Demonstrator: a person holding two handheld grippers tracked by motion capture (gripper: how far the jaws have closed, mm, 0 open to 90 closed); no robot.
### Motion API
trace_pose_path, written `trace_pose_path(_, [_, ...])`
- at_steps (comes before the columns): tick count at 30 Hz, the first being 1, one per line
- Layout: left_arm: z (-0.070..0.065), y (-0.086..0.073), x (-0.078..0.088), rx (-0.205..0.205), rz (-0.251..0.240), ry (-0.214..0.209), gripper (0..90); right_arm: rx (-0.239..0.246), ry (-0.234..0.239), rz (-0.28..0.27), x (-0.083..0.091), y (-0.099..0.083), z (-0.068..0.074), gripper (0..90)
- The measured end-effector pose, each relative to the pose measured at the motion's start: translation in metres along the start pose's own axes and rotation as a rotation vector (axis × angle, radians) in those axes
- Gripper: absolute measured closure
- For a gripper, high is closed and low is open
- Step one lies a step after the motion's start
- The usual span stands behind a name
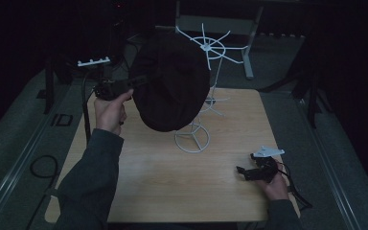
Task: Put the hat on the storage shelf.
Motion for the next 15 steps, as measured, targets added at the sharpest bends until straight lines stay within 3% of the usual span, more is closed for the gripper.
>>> trace_pose_path(7, [0.0043, -0.0045, -0.0085, 0.006, 0.034, 0.018, 72.7, -0.001, -0.002, -0.002, -0.0002, 0.0001, 0.0000, 12.3])
trace_pose_path(15, [0.0087, -0.0061, -0.0108, 0.024, 0.043, 0.026, 60.1, -0.002, -0.002, -0.002, -0.0001, 0.0001, 0.0002, 12.3])
Point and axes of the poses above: each handheld gripper's, and its own axes: x roughly backward along the jaws, y roughly out of its top, z roughly to its left, the point moved 5 cm from there along -x, roughly forward along the jaws, and after that the axes turned 4 degrees about -y, right-handed, at the moved point
